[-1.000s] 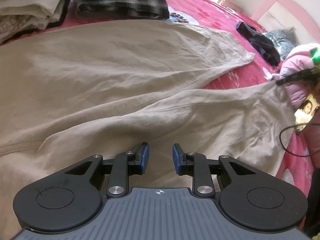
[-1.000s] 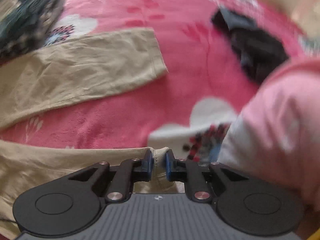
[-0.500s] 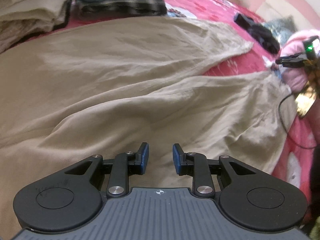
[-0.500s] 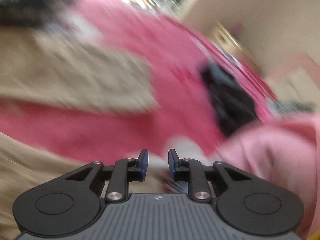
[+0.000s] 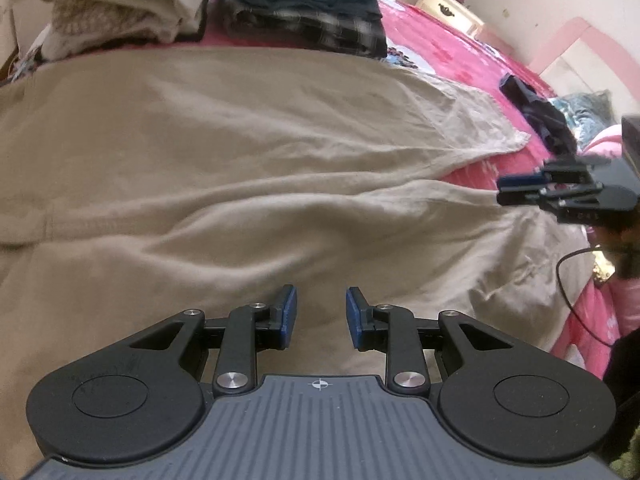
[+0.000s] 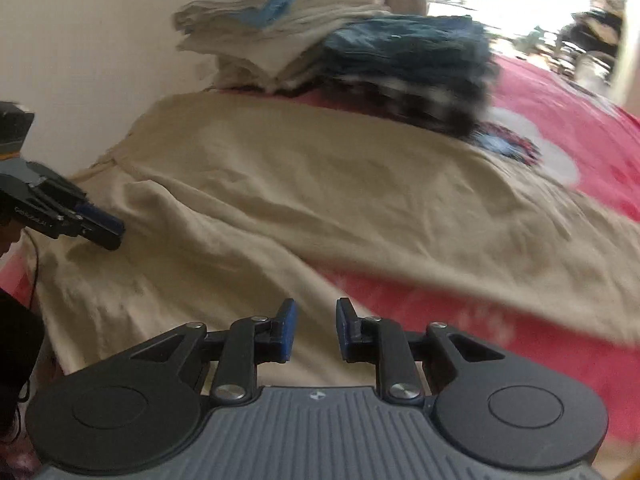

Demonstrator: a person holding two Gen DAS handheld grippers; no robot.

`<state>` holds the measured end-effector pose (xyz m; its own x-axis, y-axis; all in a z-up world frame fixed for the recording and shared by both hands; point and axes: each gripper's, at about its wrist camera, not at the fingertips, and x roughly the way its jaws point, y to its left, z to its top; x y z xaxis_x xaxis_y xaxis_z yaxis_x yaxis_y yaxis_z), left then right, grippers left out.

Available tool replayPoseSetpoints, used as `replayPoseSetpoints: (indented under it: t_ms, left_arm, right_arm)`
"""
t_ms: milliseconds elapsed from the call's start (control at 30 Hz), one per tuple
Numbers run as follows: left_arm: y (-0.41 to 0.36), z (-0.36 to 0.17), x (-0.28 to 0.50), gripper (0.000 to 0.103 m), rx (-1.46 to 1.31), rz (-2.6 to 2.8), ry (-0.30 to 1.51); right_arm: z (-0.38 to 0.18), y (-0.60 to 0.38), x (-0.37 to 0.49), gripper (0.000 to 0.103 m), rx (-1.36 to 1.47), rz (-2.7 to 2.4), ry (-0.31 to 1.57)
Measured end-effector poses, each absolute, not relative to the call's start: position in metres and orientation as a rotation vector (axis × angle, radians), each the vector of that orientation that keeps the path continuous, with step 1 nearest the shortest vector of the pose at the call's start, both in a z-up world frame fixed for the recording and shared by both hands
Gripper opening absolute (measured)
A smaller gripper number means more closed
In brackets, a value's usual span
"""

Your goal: Fold clothes

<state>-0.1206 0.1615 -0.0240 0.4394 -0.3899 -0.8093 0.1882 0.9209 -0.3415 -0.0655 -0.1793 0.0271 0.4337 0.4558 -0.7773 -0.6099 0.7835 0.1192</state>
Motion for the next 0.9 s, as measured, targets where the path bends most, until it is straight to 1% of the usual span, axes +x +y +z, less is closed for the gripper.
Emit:
replayPoseSetpoints:
  t_ms: [133,233,400,533,633,733,900]
  left_arm:
    - [0.156,-0.030,-0.118,0.027,-0.246,-0.421,1.072]
    - [0.142,-0.036,-0.116,0.027,-0.240,-0.489,1.110]
    - [0.117,-0.044,-0.121,0.028,-0.138,-0.568,1.154]
    - [0.112,-0.047,-0.123,0.029,-0.116,-0.555,1.165]
    - [0.113,-0.047,-0.123,0.029,-0.113,-0.544,1.170]
    - [0.111,-0.047,-0.124,0.029,-0.102,-0.544,1.183]
    - [0.107,-0.051,-0.131,0.031,-0.081,-0.565,1.218]
  right_arm:
    - [0.017,-0.204,-0.111,0.023,-0.158,0.543,0.952]
    - [-0.003,-0.234,-0.137,0.022,-0.242,0.385,1.022]
    - [-0.010,-0.320,-0.161,0.022,-0.282,0.043,1.078]
    - [-0.003,-0.376,-0.171,0.022,-0.074,-0.155,1.101]
    - [0.005,-0.382,-0.177,0.023,0.018,-0.202,1.049]
    - [0.012,-0.369,-0.177,0.023,0.044,-0.145,0.987]
    - [0.025,-0.337,-0.143,0.023,-0.018,0.038,0.909]
